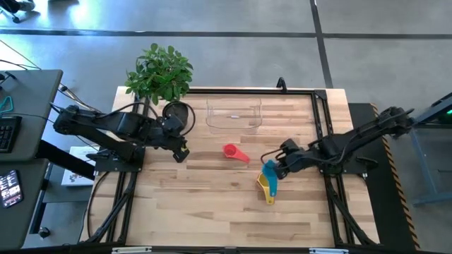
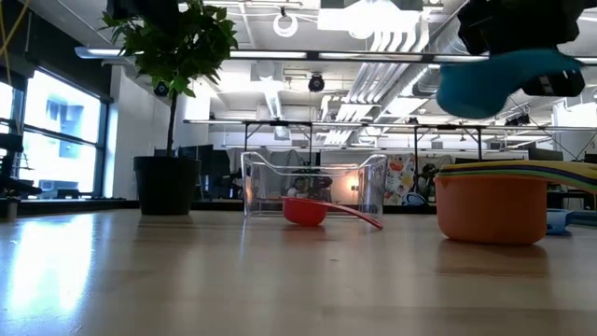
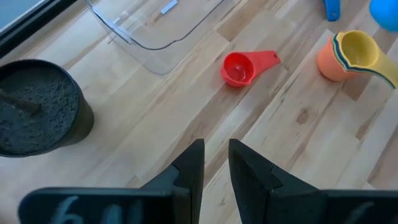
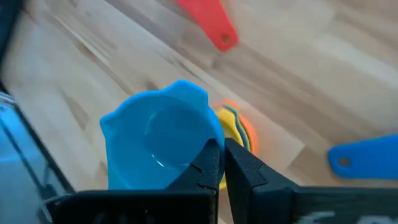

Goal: Nest measuring cups in basket
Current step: Stack the light blue measuring cup on top of the yellow measuring cup

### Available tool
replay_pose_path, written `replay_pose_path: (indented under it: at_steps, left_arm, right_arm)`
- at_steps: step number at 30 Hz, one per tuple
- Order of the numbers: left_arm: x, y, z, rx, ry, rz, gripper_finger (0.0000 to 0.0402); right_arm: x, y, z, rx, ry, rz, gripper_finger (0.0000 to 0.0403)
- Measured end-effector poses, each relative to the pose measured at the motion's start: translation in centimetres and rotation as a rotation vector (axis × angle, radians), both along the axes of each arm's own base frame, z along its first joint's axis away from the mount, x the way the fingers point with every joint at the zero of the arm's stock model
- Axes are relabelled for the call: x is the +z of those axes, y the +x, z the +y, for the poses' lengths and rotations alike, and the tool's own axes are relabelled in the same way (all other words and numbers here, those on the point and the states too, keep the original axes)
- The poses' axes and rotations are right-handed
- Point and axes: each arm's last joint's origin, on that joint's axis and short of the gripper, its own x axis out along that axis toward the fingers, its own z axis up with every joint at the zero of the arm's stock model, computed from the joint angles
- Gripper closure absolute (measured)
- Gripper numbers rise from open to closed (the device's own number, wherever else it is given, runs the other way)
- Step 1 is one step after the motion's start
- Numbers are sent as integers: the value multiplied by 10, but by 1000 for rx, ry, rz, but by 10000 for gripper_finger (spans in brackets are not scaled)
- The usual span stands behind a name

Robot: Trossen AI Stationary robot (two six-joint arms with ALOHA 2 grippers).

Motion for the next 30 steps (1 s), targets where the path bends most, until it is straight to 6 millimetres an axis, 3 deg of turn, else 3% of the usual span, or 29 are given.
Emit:
replay_pose_path:
  at_steps: [10,30]
  left_arm:
    - [-2,2,-1,8,-3,7,339]
    - [-2,2,-1,8,-2,8,339]
  right_arm:
    - [-29,11,22,-53,36,140,403]
    - [-47,24,21,-62,37,222,397]
